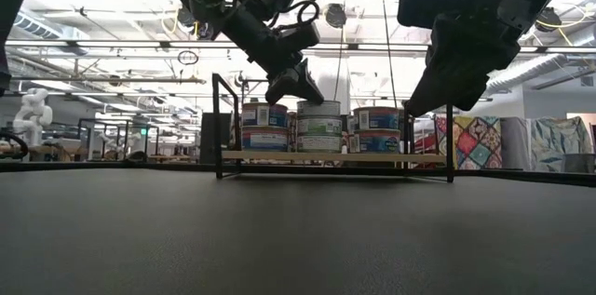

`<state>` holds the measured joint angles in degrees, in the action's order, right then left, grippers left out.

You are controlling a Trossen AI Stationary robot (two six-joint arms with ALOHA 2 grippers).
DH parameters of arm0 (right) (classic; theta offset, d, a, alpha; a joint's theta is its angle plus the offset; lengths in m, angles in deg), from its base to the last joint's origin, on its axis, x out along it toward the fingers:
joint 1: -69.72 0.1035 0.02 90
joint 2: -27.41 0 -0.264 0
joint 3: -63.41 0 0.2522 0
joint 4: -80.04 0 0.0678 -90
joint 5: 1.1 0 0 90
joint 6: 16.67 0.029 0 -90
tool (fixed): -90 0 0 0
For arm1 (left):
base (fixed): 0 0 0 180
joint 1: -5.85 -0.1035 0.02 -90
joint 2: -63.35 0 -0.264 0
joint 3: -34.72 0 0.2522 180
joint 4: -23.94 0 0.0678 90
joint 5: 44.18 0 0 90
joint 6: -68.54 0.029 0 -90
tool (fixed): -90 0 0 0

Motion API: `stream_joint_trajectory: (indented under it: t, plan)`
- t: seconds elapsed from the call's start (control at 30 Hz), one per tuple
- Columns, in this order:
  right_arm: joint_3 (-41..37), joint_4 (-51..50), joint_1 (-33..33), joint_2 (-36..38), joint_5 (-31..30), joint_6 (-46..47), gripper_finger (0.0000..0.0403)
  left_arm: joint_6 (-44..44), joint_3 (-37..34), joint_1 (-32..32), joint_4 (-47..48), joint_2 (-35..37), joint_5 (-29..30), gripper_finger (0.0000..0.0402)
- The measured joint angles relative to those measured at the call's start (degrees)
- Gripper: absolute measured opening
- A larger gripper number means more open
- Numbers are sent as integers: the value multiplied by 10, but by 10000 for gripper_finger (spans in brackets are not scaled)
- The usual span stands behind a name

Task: Stack canned seafood by type on shelf
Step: Stack the green tuna can on top of the green tuna cans on the shelf

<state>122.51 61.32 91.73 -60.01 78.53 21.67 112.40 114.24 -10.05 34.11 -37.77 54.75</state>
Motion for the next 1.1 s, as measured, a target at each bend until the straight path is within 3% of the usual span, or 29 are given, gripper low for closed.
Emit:
stream_joint_trajectory:
  t: [0.27,0.7,1.1]
  plan:
    - [0,0,0,0,0,0,0,1,0,3,-10,0,-9,2]
    - [0,0,0,0,0,0,0,0,-1,5,-21,0,10,59]
    - [0,0,0,0,0,0,0,0,-1,13,-21,0,36,62]
